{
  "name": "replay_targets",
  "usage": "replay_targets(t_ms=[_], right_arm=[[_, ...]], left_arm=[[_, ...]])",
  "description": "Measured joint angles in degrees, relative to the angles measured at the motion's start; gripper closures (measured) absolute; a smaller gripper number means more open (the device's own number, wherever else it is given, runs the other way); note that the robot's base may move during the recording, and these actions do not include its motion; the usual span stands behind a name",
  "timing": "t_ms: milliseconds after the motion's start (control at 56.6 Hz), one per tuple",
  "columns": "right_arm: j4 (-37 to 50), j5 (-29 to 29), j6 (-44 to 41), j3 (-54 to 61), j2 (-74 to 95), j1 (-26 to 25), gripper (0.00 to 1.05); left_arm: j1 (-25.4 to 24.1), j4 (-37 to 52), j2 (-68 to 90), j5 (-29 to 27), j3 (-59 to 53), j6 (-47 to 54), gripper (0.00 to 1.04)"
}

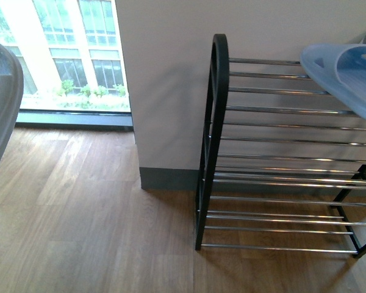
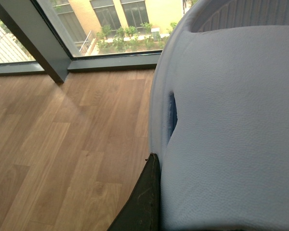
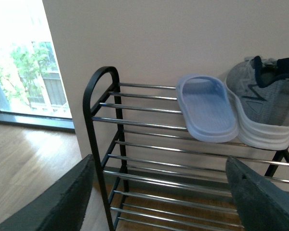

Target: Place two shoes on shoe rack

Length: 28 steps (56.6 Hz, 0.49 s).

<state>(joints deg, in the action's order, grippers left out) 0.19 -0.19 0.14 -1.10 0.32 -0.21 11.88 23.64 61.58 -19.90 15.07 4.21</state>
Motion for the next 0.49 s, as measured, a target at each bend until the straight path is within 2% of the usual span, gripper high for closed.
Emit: replay_targets(t_ms=[106,495], right_arm=[[0.0,0.0,0.0,0.0,0.0,0.0,0.08],[-0.2,0.3,0.0,0.0,0.0,0.1,0.09]], left_arm=[[0.0,0.0,0.0,0.1,0.0,0.0,1.03],[0.0,0.0,0.0,0.3,0.0,0.0,1.03]])
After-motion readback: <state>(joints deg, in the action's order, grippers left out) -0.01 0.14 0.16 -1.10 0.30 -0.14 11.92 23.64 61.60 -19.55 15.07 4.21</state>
